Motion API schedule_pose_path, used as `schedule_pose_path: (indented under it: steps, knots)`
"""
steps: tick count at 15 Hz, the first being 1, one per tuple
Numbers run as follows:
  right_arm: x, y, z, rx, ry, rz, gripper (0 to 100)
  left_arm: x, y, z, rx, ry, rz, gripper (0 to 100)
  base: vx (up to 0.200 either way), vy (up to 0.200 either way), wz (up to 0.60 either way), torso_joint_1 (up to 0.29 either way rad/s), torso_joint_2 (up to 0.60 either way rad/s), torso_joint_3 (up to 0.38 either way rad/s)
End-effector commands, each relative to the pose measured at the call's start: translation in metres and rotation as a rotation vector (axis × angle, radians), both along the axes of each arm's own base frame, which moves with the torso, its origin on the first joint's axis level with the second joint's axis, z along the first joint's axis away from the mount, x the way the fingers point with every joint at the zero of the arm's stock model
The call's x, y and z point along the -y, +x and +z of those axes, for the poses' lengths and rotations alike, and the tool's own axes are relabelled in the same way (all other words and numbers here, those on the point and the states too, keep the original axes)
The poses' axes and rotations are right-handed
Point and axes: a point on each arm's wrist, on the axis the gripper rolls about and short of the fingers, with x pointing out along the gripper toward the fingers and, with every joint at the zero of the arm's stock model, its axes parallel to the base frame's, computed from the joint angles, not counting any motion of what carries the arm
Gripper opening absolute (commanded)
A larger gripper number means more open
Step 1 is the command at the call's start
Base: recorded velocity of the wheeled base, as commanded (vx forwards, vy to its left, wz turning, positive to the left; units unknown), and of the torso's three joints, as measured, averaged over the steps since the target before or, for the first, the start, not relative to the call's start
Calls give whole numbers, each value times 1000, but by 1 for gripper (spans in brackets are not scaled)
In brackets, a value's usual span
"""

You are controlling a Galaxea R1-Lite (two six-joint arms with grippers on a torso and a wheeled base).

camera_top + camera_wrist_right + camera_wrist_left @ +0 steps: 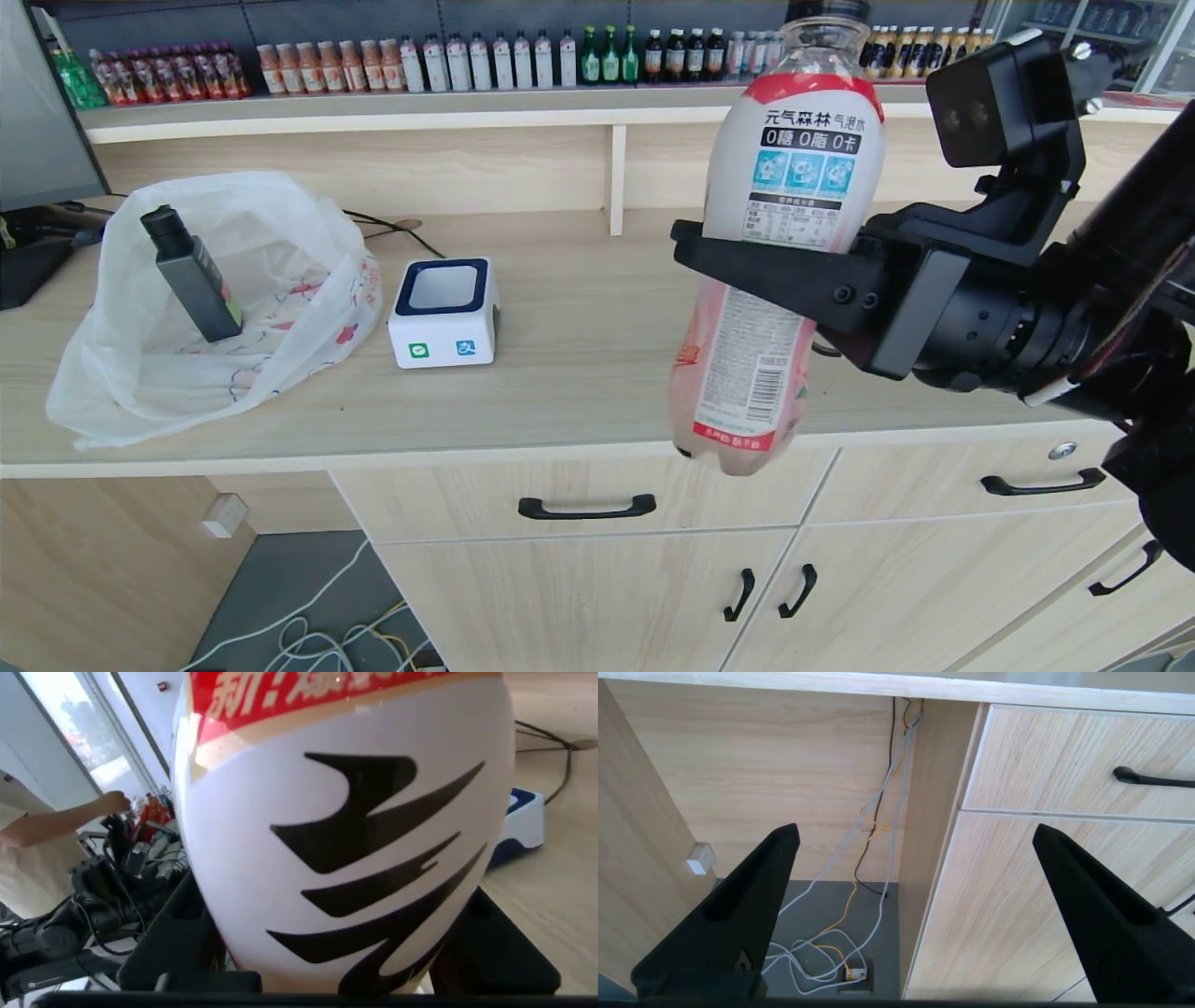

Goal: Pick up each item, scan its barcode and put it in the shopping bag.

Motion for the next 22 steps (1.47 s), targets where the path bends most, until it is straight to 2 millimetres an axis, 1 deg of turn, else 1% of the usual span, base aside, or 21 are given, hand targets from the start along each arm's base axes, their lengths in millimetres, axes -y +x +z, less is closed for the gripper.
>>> schedule_pose_path:
  steps: [1,3,4,6,8,10,12,17,22]
  knots:
    - [-14,-16,5,-14,14,80,0,0,0,0,1,0,0,100,0,0,0,0,0,0]
    - [-21,-25,6,-17,14,139,0,0,0,0,1,0,0,100,0,0,0,0,0,0]
    - [-22,-26,7,-13,12,153,0,0,0,0,1,0,0,100,0,0,0,0,0,0]
    - [-25,-27,5,-19,8,166,0,0,0,0,1,0,0,100,0,0,0,0,0,0]
    - [-34,-30,6,-17,5,204,0,0,0,0,1,0,0,100,0,0,0,0,0,0]
    - [-39,-25,3,-24,-2,206,0,0,0,0,1,0,-1,100,0,0,0,0,0,0]
    - [-41,-23,3,-23,-1,205,0,0,0,0,1,0,0,100,0,0,0,0,0,0]
    - [-41,-23,7,-48,13,215,0,0,0,0,1,0,0,100,0,0,0,0,0,0]
    - [-41,-23,6,-55,11,216,0,0,0,0,1,0,-1,100,0,0,0,0,0,0]
